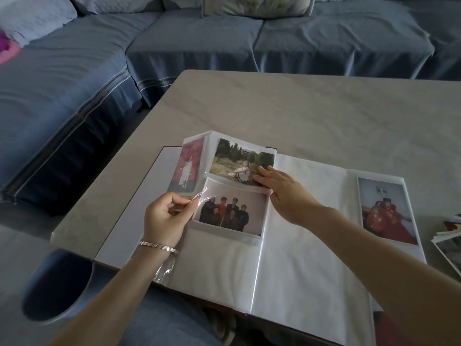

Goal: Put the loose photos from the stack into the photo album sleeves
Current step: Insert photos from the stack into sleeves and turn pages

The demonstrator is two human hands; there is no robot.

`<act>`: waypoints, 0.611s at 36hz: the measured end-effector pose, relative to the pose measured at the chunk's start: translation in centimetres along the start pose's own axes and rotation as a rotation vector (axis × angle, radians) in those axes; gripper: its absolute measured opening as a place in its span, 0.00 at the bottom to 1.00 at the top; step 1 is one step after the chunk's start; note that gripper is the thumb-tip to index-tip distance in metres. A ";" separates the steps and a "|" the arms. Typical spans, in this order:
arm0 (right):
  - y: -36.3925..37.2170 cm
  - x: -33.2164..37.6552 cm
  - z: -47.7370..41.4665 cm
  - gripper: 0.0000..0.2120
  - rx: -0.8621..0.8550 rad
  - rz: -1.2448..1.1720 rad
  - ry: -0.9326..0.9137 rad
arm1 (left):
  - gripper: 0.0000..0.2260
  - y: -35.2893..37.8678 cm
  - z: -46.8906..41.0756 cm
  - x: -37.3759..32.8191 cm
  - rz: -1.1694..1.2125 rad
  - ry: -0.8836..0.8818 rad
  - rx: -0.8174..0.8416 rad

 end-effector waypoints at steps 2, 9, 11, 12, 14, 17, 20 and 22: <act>0.0 0.0 0.0 0.25 0.000 -0.004 0.001 | 0.10 0.0 0.0 0.0 0.015 -0.005 -0.004; -0.1 0.0 0.1 0.25 0.009 -0.009 0.005 | 0.08 0.0 -1.0 0.8 -0.023 -0.160 0.050; 0.0 0.1 0.1 0.24 0.014 -0.009 0.009 | 0.06 0.0 -1.4 1.6 -0.025 -0.291 0.073; 0.0 0.1 0.1 0.24 0.014 -0.009 0.008 | 0.06 0.1 -1.5 1.9 -0.058 -0.345 0.097; 0.0 0.1 0.0 0.25 0.010 -0.007 0.004 | 0.06 0.4 -1.4 1.8 -0.219 -0.327 0.132; 0.1 0.0 0.0 0.26 0.000 -0.016 0.004 | 0.10 1.3 -0.3 -0.6 -0.462 0.061 0.093; 0.1 0.0 0.1 0.26 -0.011 -0.024 0.002 | 0.14 3.8 2.1 -2.5 -0.488 0.361 0.320; 0.2 0.0 0.1 0.27 -0.015 -0.026 0.000 | 0.17 5.5 3.6 -2.4 -0.477 0.396 0.560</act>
Point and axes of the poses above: each hand's wrist, its own z-axis away from the middle knuckle, its own y-axis out of the palm, x = y × z, the point moved 5 cm from there along -z, towards the middle knuckle, and after that the axes turned 6 degrees about -y, right-handed, at the moved point
